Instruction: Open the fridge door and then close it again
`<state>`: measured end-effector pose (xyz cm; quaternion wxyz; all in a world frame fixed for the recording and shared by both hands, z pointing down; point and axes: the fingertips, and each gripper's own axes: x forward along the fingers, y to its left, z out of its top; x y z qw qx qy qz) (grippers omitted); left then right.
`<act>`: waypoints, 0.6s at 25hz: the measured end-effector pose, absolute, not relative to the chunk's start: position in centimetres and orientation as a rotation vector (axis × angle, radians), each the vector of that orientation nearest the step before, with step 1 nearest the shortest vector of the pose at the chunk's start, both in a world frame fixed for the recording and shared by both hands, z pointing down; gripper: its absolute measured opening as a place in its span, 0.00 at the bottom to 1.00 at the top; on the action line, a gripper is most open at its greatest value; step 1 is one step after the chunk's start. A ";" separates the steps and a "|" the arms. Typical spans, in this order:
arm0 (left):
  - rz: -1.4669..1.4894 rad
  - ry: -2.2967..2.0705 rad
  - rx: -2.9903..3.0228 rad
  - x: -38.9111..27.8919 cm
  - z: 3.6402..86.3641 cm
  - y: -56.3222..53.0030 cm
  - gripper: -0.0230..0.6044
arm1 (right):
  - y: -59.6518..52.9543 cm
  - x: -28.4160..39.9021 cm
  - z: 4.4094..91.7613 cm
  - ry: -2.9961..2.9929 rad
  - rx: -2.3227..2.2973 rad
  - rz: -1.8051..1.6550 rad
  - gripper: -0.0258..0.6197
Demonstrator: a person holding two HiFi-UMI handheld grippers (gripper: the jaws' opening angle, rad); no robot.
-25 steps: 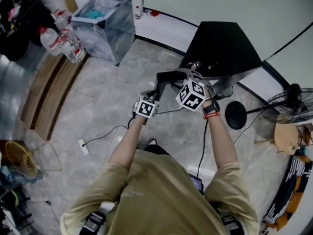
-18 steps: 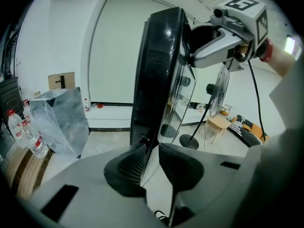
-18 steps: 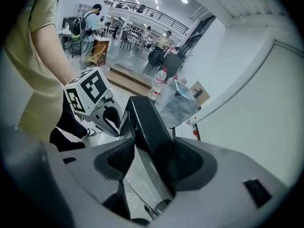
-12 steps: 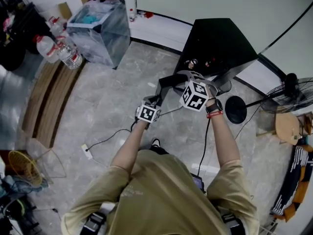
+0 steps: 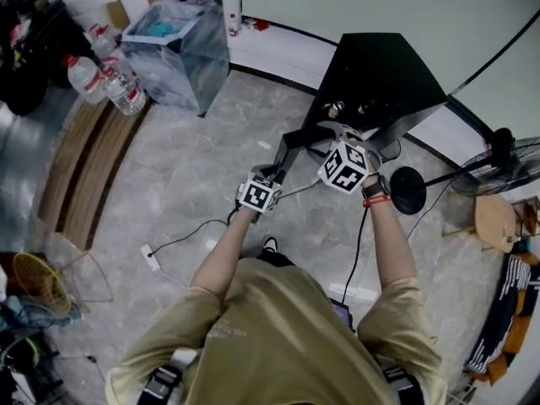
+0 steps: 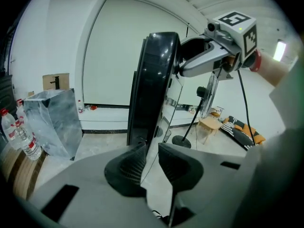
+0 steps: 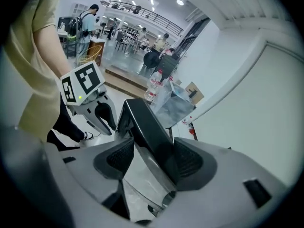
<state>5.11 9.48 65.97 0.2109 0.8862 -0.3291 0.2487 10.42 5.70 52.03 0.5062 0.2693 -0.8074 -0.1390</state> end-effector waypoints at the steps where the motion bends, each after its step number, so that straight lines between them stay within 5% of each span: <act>1: 0.683 -0.915 2.474 5.1 65.6 9.7 0.18 | 5.9 10.4 51.8 -1.966 0.680 -0.317 0.46; 15: 0.507 -1.055 2.570 1.3 57.8 9.0 0.18 | 8.0 10.5 45.4 -2.371 1.246 0.083 0.42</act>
